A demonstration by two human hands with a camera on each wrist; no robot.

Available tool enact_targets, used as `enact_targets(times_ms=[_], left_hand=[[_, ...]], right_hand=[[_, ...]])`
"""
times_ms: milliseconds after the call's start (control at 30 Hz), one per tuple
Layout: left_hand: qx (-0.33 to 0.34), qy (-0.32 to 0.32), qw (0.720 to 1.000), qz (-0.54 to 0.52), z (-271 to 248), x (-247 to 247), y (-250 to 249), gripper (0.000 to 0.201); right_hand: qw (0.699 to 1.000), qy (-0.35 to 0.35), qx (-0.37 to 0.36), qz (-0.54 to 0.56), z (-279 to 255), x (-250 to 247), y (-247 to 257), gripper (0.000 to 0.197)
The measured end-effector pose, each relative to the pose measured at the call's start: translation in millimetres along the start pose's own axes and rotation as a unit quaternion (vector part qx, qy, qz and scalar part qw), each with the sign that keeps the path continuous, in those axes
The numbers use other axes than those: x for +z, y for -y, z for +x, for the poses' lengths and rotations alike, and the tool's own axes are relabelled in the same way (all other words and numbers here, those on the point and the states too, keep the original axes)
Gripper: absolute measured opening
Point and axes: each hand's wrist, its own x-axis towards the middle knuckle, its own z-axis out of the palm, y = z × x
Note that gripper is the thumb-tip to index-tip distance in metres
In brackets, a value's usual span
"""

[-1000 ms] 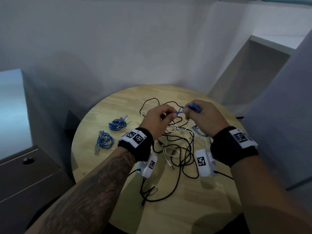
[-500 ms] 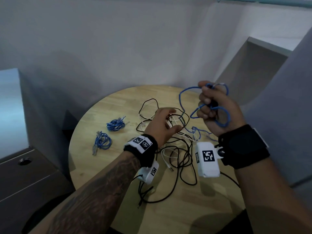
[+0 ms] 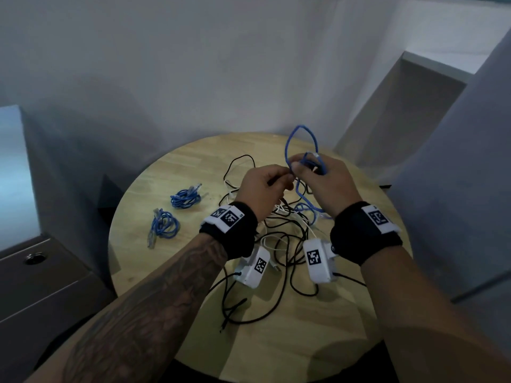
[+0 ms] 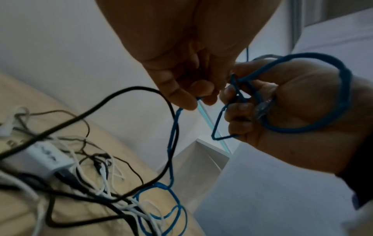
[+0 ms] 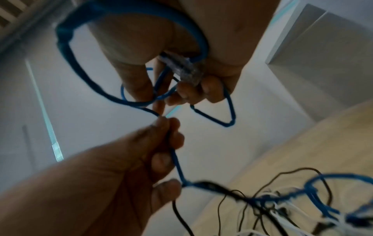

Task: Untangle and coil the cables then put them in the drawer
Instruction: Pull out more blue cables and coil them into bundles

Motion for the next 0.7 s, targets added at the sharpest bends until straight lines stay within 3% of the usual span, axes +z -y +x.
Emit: enact_targets(times_ms=[100, 167, 233, 300, 400, 467, 533, 567, 633, 700], left_hand=[[-0.024, -0.011, 1.000, -0.005, 0, -6, -2, 0.018], [-0.027, 0.022, 0.999, -0.016, -3, -4, -3, 0.011], [-0.057, 0.065, 0.995, -0.046, -5, 0, 0, 0.009], [-0.083, 0.078, 0.993, -0.043, -8, 2, 10, 0.009], [-0.099, 0.079, 0.992, -0.022, -12, -2, 26, 0.007], [-0.098, 0.077, 0.992, -0.007, -12, -3, 30, 0.008], [-0.088, 0.059, 0.994, 0.000, -10, -3, 26, 0.010], [-0.076, 0.050, 0.996, 0.000, -9, -2, 22, 0.011], [-0.045, 0.041, 0.998, 0.010, -7, -1, 15, 0.014], [-0.011, 0.040, 0.999, 0.029, -6, 1, 14, 0.017]], right_hand=[[0.999, 0.014, -0.043, -0.005, 1, 4, 5, 0.009], [0.998, -0.009, -0.055, 0.019, 1, 8, 7, 0.010], [0.987, -0.032, -0.037, 0.152, 4, 6, 18, 0.012], [0.954, -0.039, -0.040, 0.296, 7, -3, 28, 0.014], [0.922, -0.052, -0.057, 0.379, 13, -15, 37, 0.013], [0.942, -0.086, -0.069, 0.316, 11, -18, 33, 0.010], [0.984, -0.093, -0.083, 0.129, 10, -16, 20, 0.005], [0.995, -0.067, -0.076, 0.020, 9, -14, 10, 0.012], [0.981, 0.004, -0.041, -0.190, 9, -12, -9, 0.031], [0.963, 0.051, -0.010, -0.265, 10, -11, -18, 0.034]])
